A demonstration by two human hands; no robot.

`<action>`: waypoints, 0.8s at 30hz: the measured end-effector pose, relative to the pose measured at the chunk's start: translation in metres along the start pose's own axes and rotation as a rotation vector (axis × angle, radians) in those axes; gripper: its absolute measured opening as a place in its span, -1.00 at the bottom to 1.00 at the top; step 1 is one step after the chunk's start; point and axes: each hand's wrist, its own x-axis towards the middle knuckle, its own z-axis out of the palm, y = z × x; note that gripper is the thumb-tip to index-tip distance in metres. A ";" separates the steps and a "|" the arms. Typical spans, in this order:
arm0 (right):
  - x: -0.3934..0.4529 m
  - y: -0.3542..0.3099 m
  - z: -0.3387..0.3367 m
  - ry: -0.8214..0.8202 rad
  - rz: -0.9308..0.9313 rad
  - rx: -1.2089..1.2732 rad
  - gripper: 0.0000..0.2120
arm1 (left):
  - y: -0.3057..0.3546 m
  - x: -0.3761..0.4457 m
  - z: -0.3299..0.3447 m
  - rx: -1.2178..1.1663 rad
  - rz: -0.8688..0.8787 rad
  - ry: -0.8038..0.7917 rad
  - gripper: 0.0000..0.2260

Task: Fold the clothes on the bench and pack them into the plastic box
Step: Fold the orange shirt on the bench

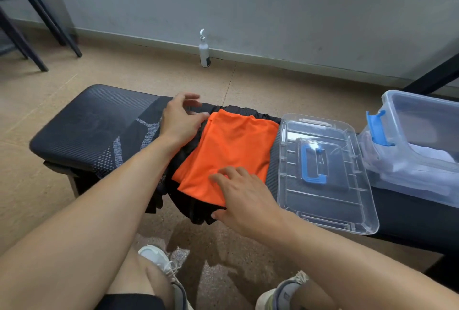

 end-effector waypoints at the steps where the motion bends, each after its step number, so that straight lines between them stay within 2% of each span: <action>1: -0.001 0.002 0.006 -0.030 -0.011 0.010 -0.29 | 0.002 -0.003 -0.001 0.032 0.043 -0.082 -0.69; 5: 0.001 0.011 0.017 -0.007 -0.044 0.022 -0.22 | 0.004 -0.021 0.002 0.209 0.232 -0.517 -0.75; 7: 0.001 0.014 0.015 -0.010 -0.049 0.061 -0.22 | 0.000 -0.024 0.005 0.342 0.302 -0.630 -0.70; 13: -0.004 0.015 -0.002 0.172 0.073 0.155 -0.56 | -0.017 -0.015 0.003 0.650 0.359 -0.669 -0.59; 15: -0.004 0.021 -0.014 0.229 0.148 0.175 -0.66 | -0.008 -0.018 -0.001 0.572 0.354 -0.672 -0.69; 17: -0.002 0.031 -0.025 0.255 0.226 0.302 -0.78 | 0.011 -0.028 -0.010 0.340 0.288 -0.685 -0.76; 19: 0.003 0.044 -0.033 0.281 0.263 0.504 -0.88 | 0.032 -0.036 -0.022 0.145 0.217 -0.750 -0.64; 20: 0.005 0.051 -0.037 0.306 0.270 0.599 -0.90 | 0.038 -0.039 -0.027 0.121 0.227 -0.790 -0.60; 22: 0.010 0.063 -0.043 0.342 0.255 0.725 -0.89 | 0.043 -0.044 -0.034 0.190 0.221 -0.898 -0.54; 24: 0.013 0.070 -0.048 0.329 0.245 0.759 -0.87 | 0.040 -0.050 -0.035 0.373 0.231 -0.966 -0.34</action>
